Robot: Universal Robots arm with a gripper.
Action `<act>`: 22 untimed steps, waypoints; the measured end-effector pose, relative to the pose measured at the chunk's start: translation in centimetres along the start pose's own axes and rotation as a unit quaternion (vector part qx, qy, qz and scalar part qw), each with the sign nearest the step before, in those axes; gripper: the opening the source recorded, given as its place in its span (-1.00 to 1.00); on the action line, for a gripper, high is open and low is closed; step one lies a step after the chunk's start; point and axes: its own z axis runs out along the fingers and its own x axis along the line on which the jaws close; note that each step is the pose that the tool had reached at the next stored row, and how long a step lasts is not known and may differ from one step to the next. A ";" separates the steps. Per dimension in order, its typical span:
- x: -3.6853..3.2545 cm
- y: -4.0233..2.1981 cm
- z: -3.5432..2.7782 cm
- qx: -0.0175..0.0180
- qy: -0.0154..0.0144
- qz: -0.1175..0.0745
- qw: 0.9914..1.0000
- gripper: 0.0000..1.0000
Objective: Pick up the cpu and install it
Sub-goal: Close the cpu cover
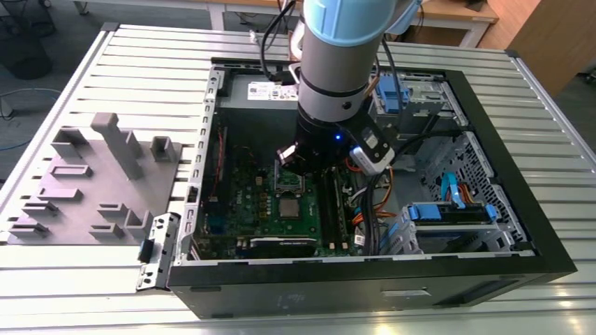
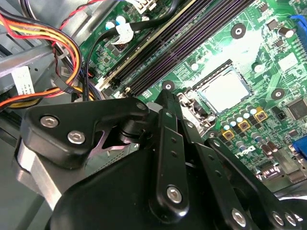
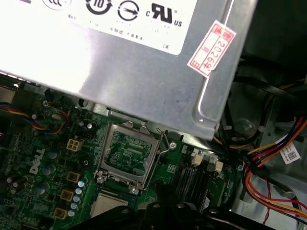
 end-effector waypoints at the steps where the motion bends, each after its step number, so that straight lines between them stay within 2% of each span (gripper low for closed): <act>1: -0.01 0.03 0.06 0.000 0.000 -0.003 1.000 -0.79; 5: -0.09 0.26 0.27 -0.001 0.000 -0.013 1.000 -0.79; 22: -0.08 0.28 0.31 -0.001 0.001 -0.017 1.000 -0.79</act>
